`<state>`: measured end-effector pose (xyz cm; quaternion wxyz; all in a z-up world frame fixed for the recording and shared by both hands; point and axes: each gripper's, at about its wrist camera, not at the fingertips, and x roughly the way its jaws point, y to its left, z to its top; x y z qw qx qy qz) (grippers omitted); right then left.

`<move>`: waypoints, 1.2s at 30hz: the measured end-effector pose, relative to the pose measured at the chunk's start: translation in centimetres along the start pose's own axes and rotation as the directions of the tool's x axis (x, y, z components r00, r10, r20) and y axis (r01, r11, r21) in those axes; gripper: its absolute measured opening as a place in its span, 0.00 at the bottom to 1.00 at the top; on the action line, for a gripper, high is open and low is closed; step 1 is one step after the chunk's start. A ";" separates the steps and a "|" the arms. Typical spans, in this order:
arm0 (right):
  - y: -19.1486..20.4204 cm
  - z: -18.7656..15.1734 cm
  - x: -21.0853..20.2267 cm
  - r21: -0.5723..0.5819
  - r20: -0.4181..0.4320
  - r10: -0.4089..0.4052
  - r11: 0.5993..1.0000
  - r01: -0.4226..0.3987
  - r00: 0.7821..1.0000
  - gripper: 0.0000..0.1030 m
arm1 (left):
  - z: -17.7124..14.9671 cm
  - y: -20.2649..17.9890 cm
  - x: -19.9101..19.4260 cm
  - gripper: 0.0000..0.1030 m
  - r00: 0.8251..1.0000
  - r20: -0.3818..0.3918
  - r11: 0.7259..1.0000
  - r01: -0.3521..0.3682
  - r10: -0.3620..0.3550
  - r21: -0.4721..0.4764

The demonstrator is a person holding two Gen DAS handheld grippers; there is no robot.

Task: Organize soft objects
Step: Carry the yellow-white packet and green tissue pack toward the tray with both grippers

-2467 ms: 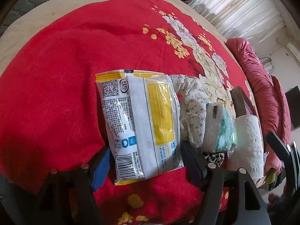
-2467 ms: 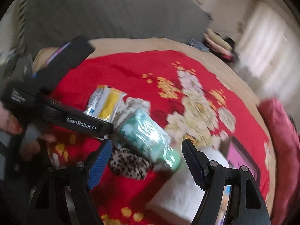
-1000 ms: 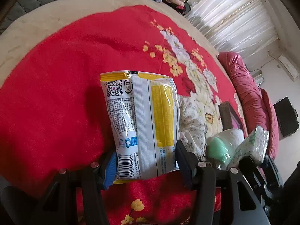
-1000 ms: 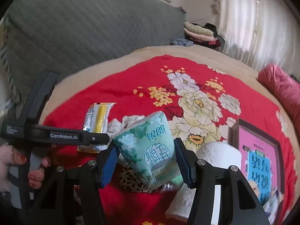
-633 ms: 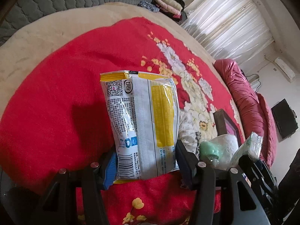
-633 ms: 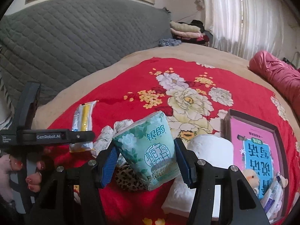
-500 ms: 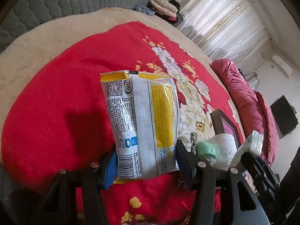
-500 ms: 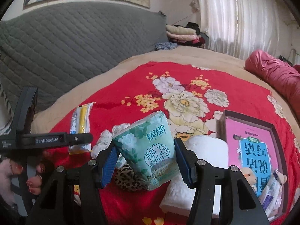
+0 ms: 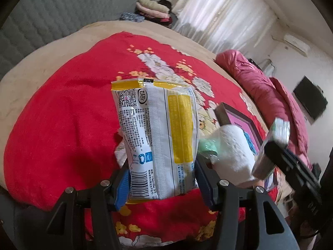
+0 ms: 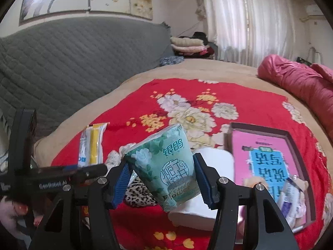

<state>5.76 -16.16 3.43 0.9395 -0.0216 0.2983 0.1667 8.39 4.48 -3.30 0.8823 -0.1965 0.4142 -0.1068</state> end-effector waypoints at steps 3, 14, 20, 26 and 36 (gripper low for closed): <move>-1.0 -0.1 -1.3 0.034 0.029 -0.031 0.999 0.030 0.999 0.58 | -0.6 -1.3 -0.5 0.55 1.000 0.004 0.999 0.002 -0.002 0.038; -6.1 -1.7 -5.4 0.173 0.073 -0.183 0.971 0.168 0.980 0.58 | -3.0 -5.9 -1.8 0.55 1.000 0.001 0.989 -0.011 0.010 0.151; -9.9 -2.9 -7.3 0.286 0.090 -0.286 0.925 0.250 0.954 0.58 | -4.2 -9.1 -1.8 0.55 0.999 -0.023 0.978 0.026 -0.022 0.208; -12.7 -3.5 -8.5 0.315 0.090 -0.355 0.897 0.311 0.931 0.58 | -5.1 -12.4 -1.3 0.55 0.998 -0.043 0.964 0.052 -0.042 0.262; -15.6 -4.3 -10.1 0.377 0.108 -0.425 0.854 0.359 0.899 0.58 | -6.1 -17.4 -0.1 0.55 0.994 -0.080 0.937 0.092 -0.069 0.338</move>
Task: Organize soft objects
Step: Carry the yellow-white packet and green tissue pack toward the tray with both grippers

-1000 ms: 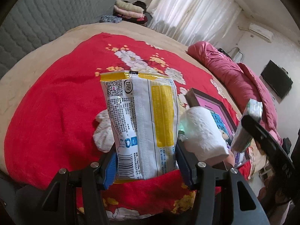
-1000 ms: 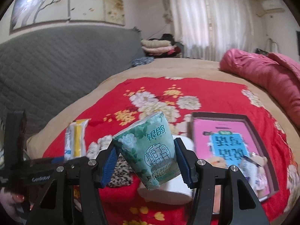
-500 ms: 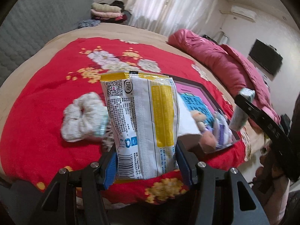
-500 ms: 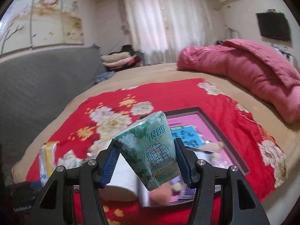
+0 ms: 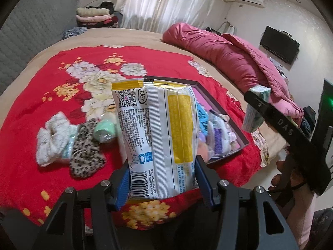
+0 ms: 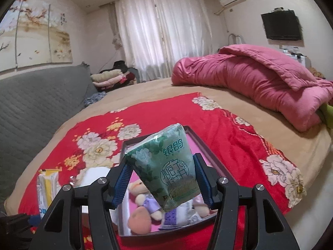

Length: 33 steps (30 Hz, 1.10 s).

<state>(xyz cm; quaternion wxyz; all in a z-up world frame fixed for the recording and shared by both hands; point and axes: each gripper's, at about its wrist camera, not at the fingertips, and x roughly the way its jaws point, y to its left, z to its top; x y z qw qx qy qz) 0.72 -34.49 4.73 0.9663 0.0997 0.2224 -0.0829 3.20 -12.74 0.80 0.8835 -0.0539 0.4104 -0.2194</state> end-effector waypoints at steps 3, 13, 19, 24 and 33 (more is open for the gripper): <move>-0.6 0.0 0.0 0.008 0.005 -0.015 1.000 0.015 1.000 0.58 | 0.5 -1.2 0.4 0.55 1.000 -0.002 1.000 0.015 -0.015 0.017; -2.6 -0.4 0.7 0.052 -0.006 -0.051 0.997 0.052 0.999 0.58 | 2.0 -4.2 3.2 0.55 0.997 -0.051 0.997 0.054 -0.052 0.048; -3.9 -0.7 1.1 0.079 -0.014 -0.070 0.994 0.070 0.997 0.59 | 2.7 -5.7 4.9 0.55 0.994 -0.074 0.995 0.079 -0.075 0.061; -4.9 -0.9 1.6 0.096 -0.028 -0.076 0.992 0.079 0.997 0.59 | 3.2 -6.3 6.1 0.55 0.993 -0.089 0.995 0.085 -0.079 0.058; -5.6 -1.2 2.8 0.090 -0.053 -0.093 0.991 0.097 0.994 0.59 | 3.8 -6.5 8.6 0.55 0.987 -0.136 0.995 0.088 -0.082 0.040</move>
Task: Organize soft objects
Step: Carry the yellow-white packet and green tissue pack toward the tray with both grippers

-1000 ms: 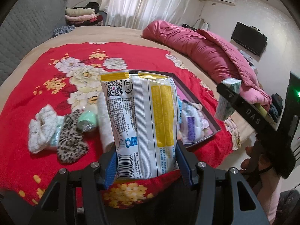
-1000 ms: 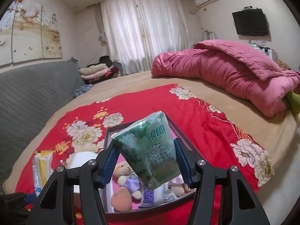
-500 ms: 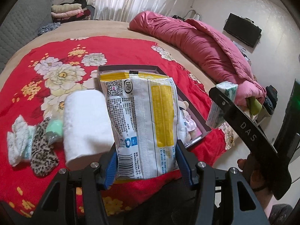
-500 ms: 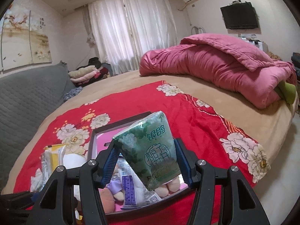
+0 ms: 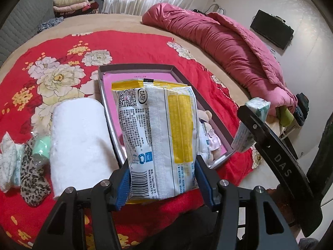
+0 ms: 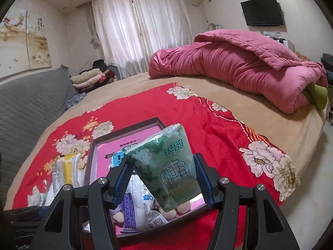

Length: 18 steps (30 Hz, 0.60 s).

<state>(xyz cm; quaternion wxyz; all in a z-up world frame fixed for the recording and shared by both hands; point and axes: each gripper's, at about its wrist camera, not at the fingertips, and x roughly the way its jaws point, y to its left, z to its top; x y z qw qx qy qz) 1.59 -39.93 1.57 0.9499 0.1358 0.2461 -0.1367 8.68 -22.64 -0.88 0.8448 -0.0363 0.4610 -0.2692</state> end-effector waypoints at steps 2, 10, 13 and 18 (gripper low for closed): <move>-0.2 -0.1 0.3 0.002 -0.010 -0.007 1.000 0.007 1.000 0.59 | 0.2 0.0 0.5 0.55 1.000 -0.010 1.000 0.005 -0.005 -0.003; -0.4 -0.6 1.6 -0.007 -0.047 -0.014 1.000 0.013 0.999 0.59 | 0.5 0.3 2.4 0.55 0.998 -0.055 1.000 0.018 -0.019 -0.019; -0.1 -0.7 1.9 -0.016 -0.054 -0.009 1.000 0.009 0.998 0.59 | 0.6 0.2 2.6 0.55 0.998 -0.057 1.000 0.014 -0.014 -0.012; 0.1 -1.0 2.7 -0.027 -0.076 -0.012 1.000 0.010 0.997 0.59 | 0.6 -0.1 3.0 0.55 0.998 -0.066 1.000 -0.002 0.002 0.009</move>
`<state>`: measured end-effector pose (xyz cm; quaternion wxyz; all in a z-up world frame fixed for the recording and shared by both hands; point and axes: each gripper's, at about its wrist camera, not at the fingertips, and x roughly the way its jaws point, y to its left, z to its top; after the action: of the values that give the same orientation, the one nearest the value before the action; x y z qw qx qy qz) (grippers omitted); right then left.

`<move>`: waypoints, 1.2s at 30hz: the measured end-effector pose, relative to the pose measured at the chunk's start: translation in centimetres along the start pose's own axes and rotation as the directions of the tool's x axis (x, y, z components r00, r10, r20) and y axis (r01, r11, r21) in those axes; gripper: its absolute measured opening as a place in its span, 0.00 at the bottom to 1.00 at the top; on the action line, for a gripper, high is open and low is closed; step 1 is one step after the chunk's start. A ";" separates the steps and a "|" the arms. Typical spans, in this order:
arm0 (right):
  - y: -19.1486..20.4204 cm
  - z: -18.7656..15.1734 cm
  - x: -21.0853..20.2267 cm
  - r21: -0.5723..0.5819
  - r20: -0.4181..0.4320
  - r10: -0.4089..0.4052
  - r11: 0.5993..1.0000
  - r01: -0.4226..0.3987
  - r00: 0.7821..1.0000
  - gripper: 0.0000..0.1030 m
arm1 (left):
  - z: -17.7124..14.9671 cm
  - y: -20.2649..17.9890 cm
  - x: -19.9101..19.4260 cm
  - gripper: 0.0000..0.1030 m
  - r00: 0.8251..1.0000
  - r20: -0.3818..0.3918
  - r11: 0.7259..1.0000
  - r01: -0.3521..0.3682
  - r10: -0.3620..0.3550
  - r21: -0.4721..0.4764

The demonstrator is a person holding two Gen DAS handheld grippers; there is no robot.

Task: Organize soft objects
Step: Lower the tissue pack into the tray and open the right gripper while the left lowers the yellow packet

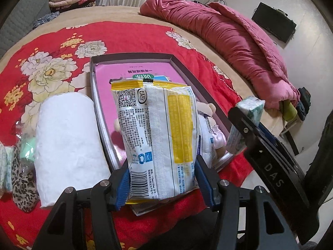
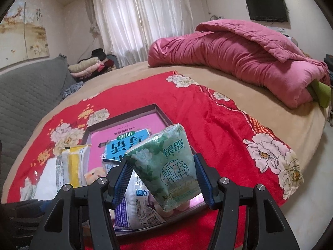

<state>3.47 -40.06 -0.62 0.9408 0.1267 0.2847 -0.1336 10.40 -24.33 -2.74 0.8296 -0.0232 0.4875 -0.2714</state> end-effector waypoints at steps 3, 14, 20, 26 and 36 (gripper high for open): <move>-0.2 -0.2 0.9 0.006 -0.032 -0.001 1.000 0.002 0.999 0.59 | -0.1 -0.1 0.0 0.55 1.000 0.000 1.000 -0.007 0.007 0.008; -1.9 -0.7 3.3 0.078 -0.128 -0.006 0.997 0.016 0.992 0.69 | 0.1 -0.8 0.6 0.56 0.998 -0.032 0.998 -0.060 0.061 0.032; -2.3 -0.7 2.7 0.099 -0.102 -0.011 0.995 0.021 0.995 0.74 | 0.4 -1.1 1.0 0.56 0.996 -0.062 0.998 -0.059 0.061 0.035; -2.4 -0.6 2.0 0.108 -0.070 -0.016 0.994 0.024 0.997 0.75 | 0.6 -1.5 1.7 0.57 0.990 -0.100 0.994 -0.094 0.099 0.050; -2.4 -0.4 1.6 0.101 -0.055 -0.020 0.995 0.025 0.998 0.75 | 0.5 -1.7 1.9 0.59 0.988 -0.101 0.992 -0.112 0.118 0.064</move>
<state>3.82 -42.48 -2.26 0.9235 0.1750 0.3040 -0.1550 10.80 -26.83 -3.49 0.8175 0.0433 0.5225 -0.2382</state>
